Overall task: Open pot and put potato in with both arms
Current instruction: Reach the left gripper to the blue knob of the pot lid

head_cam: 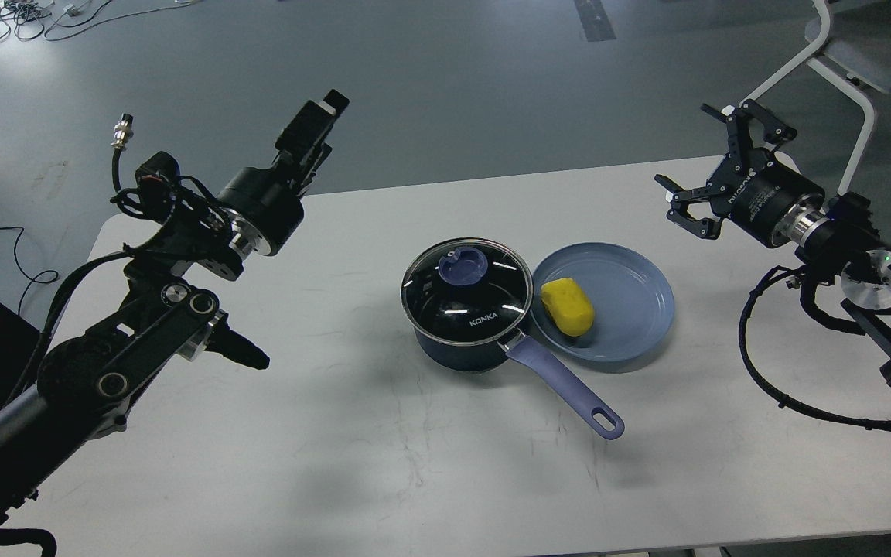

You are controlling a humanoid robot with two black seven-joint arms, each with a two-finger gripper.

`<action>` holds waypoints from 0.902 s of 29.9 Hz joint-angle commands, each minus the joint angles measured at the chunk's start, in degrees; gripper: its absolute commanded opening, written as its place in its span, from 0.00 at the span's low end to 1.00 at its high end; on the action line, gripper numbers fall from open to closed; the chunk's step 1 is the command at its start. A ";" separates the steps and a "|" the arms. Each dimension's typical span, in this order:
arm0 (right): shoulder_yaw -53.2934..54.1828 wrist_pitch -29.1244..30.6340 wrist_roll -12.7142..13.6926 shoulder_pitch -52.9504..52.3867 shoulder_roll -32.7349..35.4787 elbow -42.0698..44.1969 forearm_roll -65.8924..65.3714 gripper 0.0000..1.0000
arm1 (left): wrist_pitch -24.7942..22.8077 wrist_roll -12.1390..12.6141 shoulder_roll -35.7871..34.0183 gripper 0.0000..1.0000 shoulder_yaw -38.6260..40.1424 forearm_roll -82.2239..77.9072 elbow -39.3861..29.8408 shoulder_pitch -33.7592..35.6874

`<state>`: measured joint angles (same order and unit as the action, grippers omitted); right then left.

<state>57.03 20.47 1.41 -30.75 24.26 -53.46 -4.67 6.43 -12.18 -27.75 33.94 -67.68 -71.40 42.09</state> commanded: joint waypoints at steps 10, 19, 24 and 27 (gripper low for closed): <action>0.36 -0.16 -0.44 1.13 1.06 -0.15 0.01 1.00 | 6.50 -0.48 -0.46 0.76 -12.64 -38.40 -2.70 8.34; 0.01 -0.43 -0.44 1.13 1.06 -0.07 -0.25 1.00 | 0.78 -0.39 -0.29 0.98 -24.18 -39.55 1.08 14.07; 0.01 -0.60 -0.44 1.13 1.14 -0.07 -0.25 1.00 | 0.52 -5.20 -0.56 0.98 -24.53 -39.55 -0.15 14.42; -0.08 -0.60 -0.44 1.13 1.14 0.11 -0.34 1.00 | 0.78 -9.17 -0.29 0.98 -24.53 -39.64 0.47 14.42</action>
<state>57.07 19.87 0.93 -29.62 25.38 -53.47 -4.97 7.00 -18.08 -28.26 9.43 -107.33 -71.17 56.52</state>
